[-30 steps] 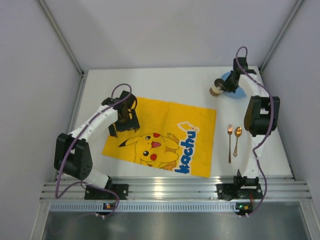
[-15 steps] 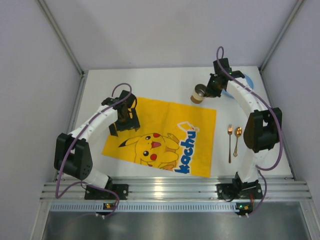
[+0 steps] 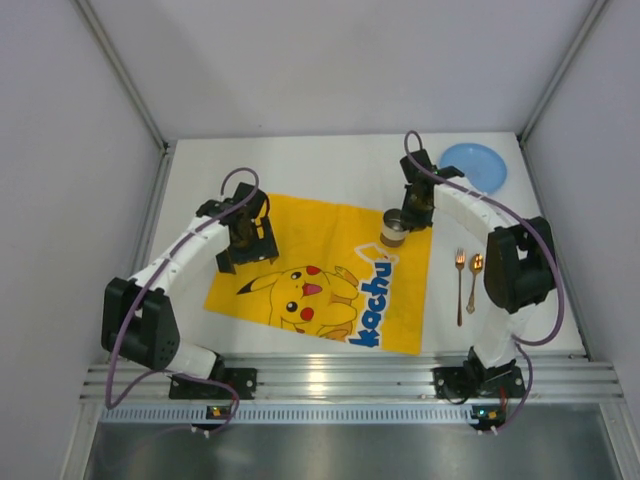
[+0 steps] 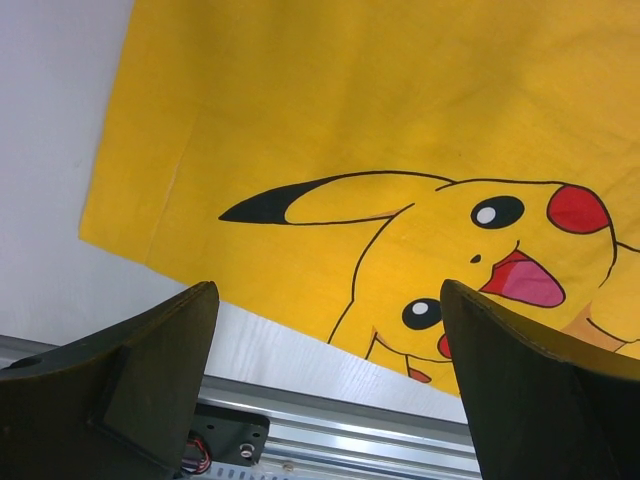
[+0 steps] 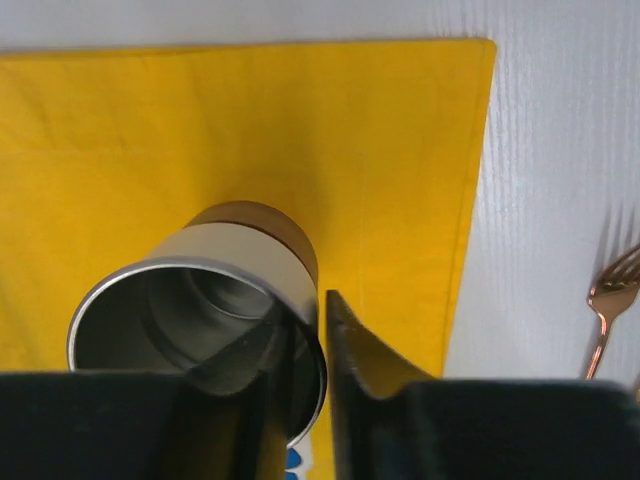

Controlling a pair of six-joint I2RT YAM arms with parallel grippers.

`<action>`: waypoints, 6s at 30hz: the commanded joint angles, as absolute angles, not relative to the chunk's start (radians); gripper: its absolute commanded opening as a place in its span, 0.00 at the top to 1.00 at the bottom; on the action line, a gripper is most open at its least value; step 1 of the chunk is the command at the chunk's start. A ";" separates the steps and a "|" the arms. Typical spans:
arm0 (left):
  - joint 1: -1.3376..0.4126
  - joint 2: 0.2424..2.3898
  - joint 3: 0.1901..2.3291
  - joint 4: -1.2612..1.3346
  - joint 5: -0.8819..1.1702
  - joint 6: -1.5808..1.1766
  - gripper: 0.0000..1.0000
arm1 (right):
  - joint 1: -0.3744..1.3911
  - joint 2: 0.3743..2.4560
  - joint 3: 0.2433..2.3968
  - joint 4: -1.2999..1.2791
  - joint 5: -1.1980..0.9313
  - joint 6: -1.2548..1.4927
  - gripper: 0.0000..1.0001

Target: Set the dinner table for one person

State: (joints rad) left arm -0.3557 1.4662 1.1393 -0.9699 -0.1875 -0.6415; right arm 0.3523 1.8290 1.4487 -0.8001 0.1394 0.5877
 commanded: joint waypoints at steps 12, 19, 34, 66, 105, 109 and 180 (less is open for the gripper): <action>-0.348 1.368 1.088 -0.956 -0.164 -0.615 0.02 | 0.364 1.496 1.232 -0.765 0.204 0.632 0.12; -0.348 1.376 1.062 -0.930 -0.138 -0.621 0.03 | 0.207 1.367 1.043 -0.719 0.063 0.652 0.12; -0.337 1.351 1.063 -0.963 -0.170 -0.607 0.02 | 0.132 1.644 1.031 -0.519 -0.025 0.663 0.35; -0.236 1.436 1.092 -0.962 -0.179 -0.588 0.02 | 0.008 2.027 1.724 -0.718 -0.058 0.509 0.18; -0.221 1.476 1.121 -0.997 -0.169 -0.568 0.02 | -0.302 2.401 1.893 -0.551 -0.212 0.793 0.63; -0.219 1.479 1.127 -0.997 -0.166 -0.555 0.02 | -0.298 2.407 1.908 -0.558 -0.213 0.795 1.00; -0.247 1.154 0.974 -0.888 -0.071 -0.526 0.02 | 0.661 1.278 1.036 -1.009 0.262 0.939 0.22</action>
